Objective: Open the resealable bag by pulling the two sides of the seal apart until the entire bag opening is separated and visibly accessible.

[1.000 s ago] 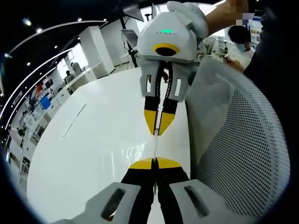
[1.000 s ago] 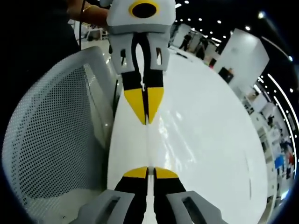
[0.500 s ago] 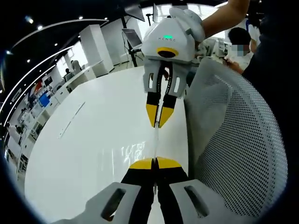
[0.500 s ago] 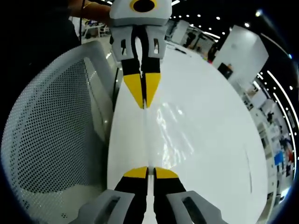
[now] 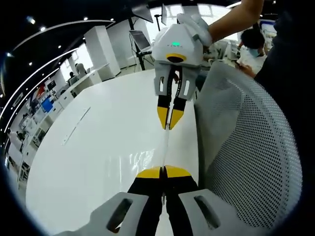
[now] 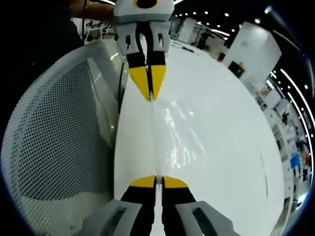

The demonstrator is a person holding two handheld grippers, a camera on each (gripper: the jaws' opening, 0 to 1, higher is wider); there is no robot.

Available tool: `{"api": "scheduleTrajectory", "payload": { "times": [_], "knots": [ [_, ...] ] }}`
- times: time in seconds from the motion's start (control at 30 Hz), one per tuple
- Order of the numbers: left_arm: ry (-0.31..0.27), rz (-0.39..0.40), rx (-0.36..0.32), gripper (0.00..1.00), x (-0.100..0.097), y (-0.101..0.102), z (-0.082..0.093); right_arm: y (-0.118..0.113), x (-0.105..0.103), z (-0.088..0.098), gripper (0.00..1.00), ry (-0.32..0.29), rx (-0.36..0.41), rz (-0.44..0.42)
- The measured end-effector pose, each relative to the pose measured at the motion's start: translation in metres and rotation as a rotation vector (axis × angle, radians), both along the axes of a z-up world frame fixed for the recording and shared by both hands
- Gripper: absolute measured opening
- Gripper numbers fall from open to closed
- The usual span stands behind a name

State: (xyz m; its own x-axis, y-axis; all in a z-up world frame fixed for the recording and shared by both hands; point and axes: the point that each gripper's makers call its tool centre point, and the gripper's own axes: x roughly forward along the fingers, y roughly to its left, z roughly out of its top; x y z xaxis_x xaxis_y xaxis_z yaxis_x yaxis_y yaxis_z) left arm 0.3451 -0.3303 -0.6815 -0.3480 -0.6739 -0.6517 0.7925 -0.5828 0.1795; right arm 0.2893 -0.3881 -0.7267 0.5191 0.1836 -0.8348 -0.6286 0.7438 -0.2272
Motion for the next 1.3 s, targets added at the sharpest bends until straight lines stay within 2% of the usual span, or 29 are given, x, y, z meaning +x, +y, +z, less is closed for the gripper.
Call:
{"api": "scheduleTrajectory", "payload": {
  "times": [0.6, 0.67, 0.87, 1.2, 1.3],
  "knots": [
    [-0.022, -0.022, 0.0, 0.0, -0.003, -0.005, 0.0, -0.005, -0.003, 0.003, 0.01, -0.016, -0.006, -0.081],
    [-0.022, -0.022, -0.001, 0.0, -0.003, -0.006, 0.0, -0.007, -0.003, 0.005, 0.02, -0.027, -0.004, -0.109],
    [-0.024, -0.035, -0.005, 0.0, -0.006, -0.009, 0.001, -0.001, 0.003, 0.023, 0.03, -0.108, 0.064, -0.176],
    [-0.031, -0.045, -0.012, 0.0, -0.007, -0.012, 0.004, 0.014, 0.014, 0.031, 0.01, -0.143, 0.08, -0.148],
    [-0.032, -0.045, -0.016, 0.0, -0.007, -0.012, 0.006, 0.019, 0.017, 0.029, 0.01, -0.137, 0.078, -0.127]
  ]
}}
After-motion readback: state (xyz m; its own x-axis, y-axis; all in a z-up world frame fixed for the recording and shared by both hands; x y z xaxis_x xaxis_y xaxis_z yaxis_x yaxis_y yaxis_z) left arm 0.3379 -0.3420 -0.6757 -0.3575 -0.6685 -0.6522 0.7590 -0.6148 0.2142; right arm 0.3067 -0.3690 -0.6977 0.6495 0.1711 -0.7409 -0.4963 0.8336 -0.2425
